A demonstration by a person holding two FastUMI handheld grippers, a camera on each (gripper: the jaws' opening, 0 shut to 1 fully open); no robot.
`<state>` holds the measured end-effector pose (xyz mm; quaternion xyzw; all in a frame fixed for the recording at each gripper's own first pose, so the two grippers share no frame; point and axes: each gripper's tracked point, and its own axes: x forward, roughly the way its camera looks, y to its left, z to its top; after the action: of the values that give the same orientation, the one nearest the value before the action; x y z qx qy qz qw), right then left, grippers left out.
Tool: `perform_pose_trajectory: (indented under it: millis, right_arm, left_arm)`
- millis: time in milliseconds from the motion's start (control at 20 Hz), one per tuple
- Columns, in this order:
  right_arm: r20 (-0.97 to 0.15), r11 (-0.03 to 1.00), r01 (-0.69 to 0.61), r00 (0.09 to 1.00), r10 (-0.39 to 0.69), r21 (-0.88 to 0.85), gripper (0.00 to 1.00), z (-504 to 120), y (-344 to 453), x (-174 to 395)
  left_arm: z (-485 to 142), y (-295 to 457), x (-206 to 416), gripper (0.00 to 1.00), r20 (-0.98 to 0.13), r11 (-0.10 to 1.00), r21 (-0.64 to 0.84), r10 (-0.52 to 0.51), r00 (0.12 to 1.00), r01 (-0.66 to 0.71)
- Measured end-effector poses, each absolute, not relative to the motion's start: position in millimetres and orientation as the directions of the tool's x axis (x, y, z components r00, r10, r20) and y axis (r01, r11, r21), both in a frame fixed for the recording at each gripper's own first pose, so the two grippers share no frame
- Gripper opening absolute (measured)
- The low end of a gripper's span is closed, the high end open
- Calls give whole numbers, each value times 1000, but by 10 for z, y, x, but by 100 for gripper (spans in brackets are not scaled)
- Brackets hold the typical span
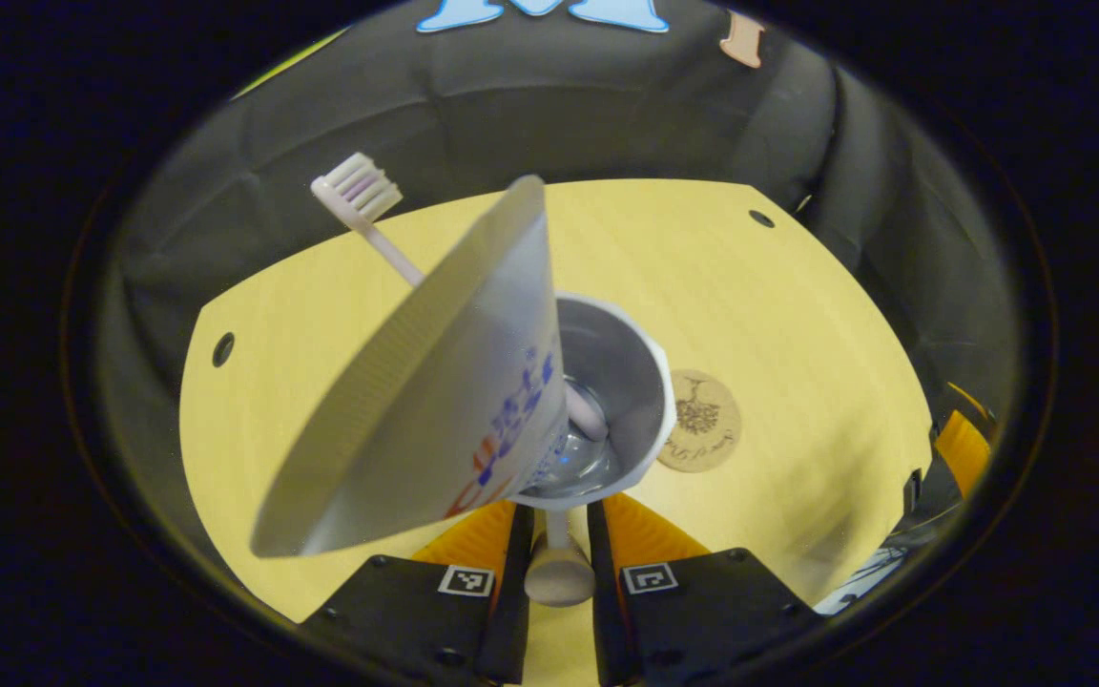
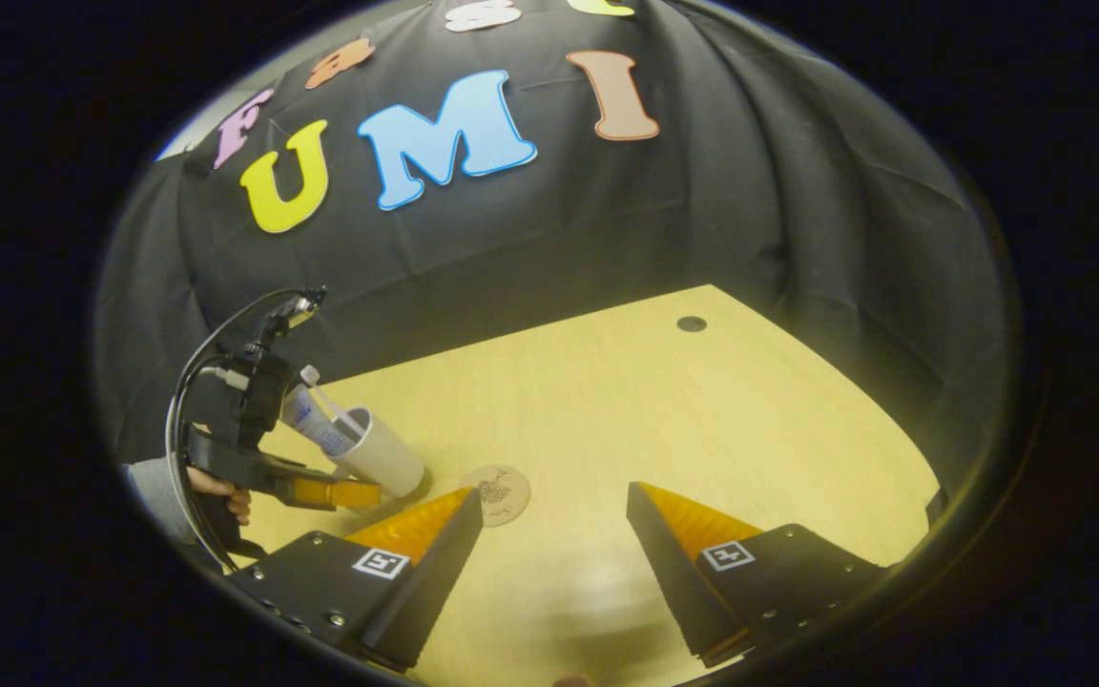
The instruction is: Put the toothbrush and toothpaste on the desktop into the cup, then pick up the cup and place it on the coaster on the desktop.
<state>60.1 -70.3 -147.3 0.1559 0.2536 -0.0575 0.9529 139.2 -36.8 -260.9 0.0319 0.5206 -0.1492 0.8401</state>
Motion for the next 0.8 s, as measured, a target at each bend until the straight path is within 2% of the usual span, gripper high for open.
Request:
perform_pose_trajectory:
  millis: [350,800]
  right_arm:
    - [-509,938,230,858,-70,258,95,-1478,-987,412]
    - [-522,901,316,844,-124,296,95,-1589,-1440,246]
  left_arm:
    - [-2699,-1154,1428,34,-883,929,-130,-267,386,346]
    - [-2905,-1356,1349,35,-919,929,-99,-223,326,358]
